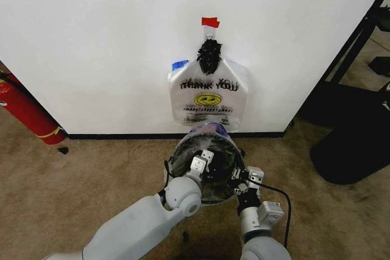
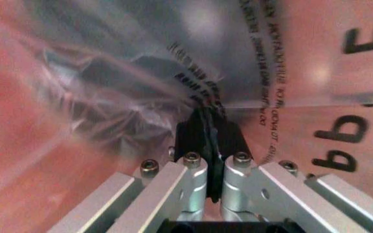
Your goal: Pick up the garbage bag from the wall and place it over the trash bin.
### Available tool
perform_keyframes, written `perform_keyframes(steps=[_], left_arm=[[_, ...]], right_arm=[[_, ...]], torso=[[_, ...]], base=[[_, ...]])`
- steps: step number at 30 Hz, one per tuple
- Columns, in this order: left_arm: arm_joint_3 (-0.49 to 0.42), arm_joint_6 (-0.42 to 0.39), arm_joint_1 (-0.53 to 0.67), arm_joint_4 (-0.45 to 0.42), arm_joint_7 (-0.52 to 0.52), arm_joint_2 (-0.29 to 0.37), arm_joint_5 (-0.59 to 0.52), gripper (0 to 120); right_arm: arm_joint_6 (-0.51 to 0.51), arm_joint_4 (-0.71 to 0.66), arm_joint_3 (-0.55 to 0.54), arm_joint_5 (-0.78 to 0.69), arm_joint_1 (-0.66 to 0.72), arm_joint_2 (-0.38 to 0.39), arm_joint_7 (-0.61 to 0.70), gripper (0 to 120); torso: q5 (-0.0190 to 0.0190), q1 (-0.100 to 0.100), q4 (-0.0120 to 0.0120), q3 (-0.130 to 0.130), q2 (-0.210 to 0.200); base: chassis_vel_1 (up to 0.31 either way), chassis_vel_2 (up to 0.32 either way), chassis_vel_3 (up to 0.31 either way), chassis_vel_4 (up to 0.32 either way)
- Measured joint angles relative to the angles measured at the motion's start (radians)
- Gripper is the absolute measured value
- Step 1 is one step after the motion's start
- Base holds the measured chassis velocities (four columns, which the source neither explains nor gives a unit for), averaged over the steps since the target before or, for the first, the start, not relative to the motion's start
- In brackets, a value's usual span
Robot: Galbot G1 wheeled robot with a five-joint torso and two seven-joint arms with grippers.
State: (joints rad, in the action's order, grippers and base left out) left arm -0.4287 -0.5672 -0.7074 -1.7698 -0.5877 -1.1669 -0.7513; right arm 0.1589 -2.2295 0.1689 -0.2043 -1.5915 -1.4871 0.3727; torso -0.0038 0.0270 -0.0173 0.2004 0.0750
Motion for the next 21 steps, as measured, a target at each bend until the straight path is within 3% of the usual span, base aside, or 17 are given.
perform_keyframes(steps=[14,21], left_arm=[[-0.010,0.004,0.016,0.048,-0.005,-0.009,0.003,0],[-0.013,0.005,0.027,0.016,-0.007,0.013,-0.006,0]], right_arm=[[0.028,-0.039,-0.003,-0.068,-0.021,0.010,0.003,0],[0.032,-0.028,0.003,-0.089,-0.012,0.012,0.008,0]], torso=[[-0.0001,0.000,0.0000,0.000,0.000],[-0.0002,0.000,0.0000,0.000,0.000]], base=[[0.000,0.000,0.000,0.000],[0.000,0.000,0.000,0.000]])
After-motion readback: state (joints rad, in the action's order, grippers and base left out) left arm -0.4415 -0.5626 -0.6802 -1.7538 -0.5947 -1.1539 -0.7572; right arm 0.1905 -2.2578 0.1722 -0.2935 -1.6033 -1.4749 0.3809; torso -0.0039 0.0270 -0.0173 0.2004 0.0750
